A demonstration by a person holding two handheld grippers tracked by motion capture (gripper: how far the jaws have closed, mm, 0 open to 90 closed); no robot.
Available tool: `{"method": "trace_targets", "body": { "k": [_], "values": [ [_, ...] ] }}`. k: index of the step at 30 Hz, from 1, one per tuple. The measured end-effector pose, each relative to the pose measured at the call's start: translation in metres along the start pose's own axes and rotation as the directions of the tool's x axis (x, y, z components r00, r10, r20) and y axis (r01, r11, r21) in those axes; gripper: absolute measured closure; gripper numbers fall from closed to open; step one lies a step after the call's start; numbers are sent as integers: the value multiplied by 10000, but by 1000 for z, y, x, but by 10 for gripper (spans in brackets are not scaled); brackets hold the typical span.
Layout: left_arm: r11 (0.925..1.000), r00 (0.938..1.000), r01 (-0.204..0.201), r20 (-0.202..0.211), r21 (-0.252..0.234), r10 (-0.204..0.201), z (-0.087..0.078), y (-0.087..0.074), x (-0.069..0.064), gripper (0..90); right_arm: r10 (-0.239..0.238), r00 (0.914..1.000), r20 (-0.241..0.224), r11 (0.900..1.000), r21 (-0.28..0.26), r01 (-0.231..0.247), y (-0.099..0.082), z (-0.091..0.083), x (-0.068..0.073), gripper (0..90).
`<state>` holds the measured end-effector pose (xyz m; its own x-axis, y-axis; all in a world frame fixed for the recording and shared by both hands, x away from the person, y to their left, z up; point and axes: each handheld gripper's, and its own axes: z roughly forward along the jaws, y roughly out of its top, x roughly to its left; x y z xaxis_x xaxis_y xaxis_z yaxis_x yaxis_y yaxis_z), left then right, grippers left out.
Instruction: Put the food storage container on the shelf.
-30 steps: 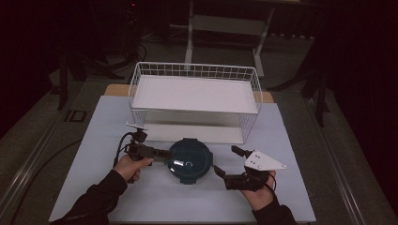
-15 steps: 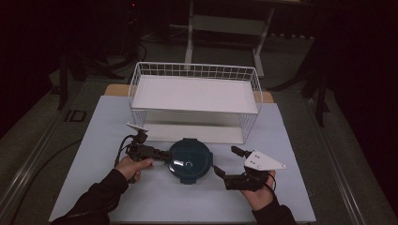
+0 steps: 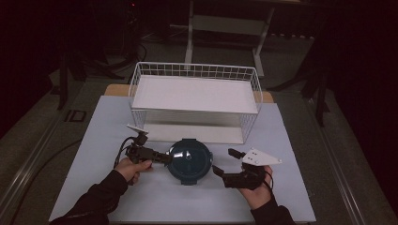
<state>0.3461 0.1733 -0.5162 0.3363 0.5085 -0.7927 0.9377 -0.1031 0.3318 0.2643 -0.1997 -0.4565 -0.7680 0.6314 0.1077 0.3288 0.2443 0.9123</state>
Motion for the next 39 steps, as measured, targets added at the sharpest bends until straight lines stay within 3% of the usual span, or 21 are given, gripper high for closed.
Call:
{"method": "trace_targets", "body": {
  "k": [4,7,8,11,16,24,26,30,33,37,39],
  "values": [
    [9997,9998,-223,-8,-110,223,-1,-3,-4,545,990,9941,-438,9941,495,-968,-4,9,-7,177],
    [9988,9988,-463,-176,-183,460,-2,-6,-8,550,1803,9806,-774,9811,849,-1738,-8,14,-13,217],
    [9984,9985,-514,-198,-217,510,-3,-8,-9,551,2082,9741,-879,9751,963,-1998,-9,15,-16,224],
    [9968,9969,-747,-251,-298,739,-5,-12,-12,557,3089,9438,-1175,9479,1192,-2954,-13,20,-26,258],
    [9925,9926,-1172,-353,-340,1160,-7,-18,-18,567,3897,9091,-1468,9148,1752,-3639,-19,26,-36,323],
    [9841,9841,-1731,-461,-390,1713,-8,-24,-25,575,4603,8736,-1576,8768,2349,-4196,-27,37,-40,367],
    [9820,9821,-1844,-456,-404,1826,-8,-25,-26,577,4619,8733,-1548,8747,2428,-4195,-29,39,-41,380],
    [9784,9787,-2018,-483,-440,1997,-7,-25,-28,579,4768,8633,-1655,8661,2565,-4291,-31,42,-41,425],
    [9781,9783,-2032,-505,-446,2010,-7,-26,-29,580,4906,8533,-1765,8579,2694,-4375,-33,43,-39,464],
    [9781,9786,-2022,-489,-493,1998,-7,-26,-29,579,4948,8494,-1833,8552,2760,-4386,-32,43,-37,517],
    [9762,9770,-2101,-493,-537,2075,-7,-28,-30,579,5098,8396,-1876,8471,2799,-4518,-33,42,-37,524]
  ]
}}
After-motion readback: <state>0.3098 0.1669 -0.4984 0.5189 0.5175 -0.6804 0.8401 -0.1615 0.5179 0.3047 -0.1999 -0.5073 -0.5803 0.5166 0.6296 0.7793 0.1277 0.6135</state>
